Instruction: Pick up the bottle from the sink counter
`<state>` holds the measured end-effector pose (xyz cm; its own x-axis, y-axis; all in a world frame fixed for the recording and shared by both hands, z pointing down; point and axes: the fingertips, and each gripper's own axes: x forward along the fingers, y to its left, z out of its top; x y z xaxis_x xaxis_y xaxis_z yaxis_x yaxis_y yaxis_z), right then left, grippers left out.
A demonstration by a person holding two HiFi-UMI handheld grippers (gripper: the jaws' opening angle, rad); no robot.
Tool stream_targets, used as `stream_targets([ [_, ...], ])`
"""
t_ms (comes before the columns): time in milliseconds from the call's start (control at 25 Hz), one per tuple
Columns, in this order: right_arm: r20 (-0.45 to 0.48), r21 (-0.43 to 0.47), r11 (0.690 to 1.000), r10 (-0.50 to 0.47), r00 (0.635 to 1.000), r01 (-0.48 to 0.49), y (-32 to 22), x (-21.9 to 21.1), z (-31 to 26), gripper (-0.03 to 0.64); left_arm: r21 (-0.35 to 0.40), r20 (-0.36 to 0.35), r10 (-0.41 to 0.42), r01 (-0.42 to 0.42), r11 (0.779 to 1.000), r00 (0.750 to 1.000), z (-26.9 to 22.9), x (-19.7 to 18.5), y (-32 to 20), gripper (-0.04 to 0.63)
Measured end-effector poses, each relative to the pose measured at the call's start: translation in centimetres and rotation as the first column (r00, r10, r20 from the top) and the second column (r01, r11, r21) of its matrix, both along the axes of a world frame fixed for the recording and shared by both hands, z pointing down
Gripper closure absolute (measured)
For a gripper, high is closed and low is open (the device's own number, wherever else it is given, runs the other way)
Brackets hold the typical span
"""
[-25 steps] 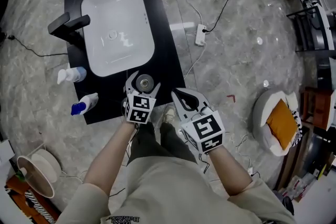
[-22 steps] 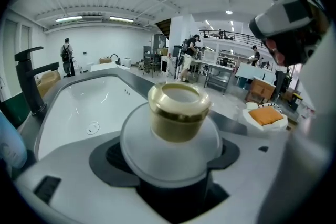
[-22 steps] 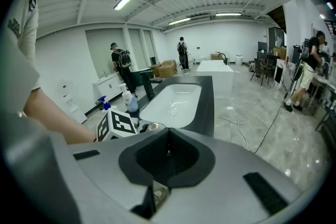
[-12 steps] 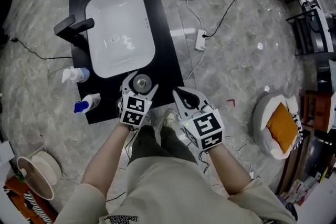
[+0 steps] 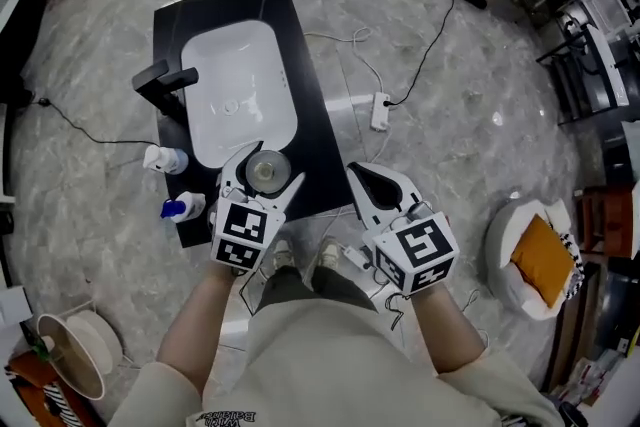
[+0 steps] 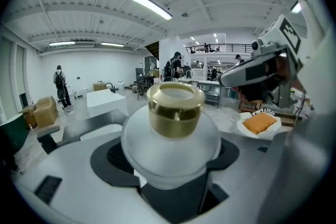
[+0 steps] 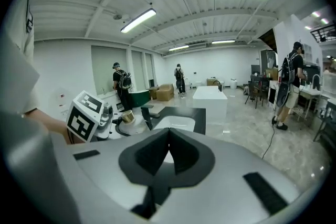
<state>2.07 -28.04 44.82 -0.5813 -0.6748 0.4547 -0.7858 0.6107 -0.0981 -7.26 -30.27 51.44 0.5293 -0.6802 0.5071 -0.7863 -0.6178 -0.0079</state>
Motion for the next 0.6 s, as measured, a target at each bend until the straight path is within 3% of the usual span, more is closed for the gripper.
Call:
stream_targets([
  [280,0.06,0.121,0.992,0.017,0.998,-0.024,1.5,1.6,-7.5,0.62,0.085,-0.044,-0.007,0.01,0.996,0.999,-8.8,-0.6,2.0,0.256],
  [600,0.07,0.202,0.979,0.013,0.997,-0.027,4.1,2.1,-10.9,0.62,0.166,-0.045,0.009,-0.002,0.986,0.999,-14.2,-1.0,5.3,0.256],
])
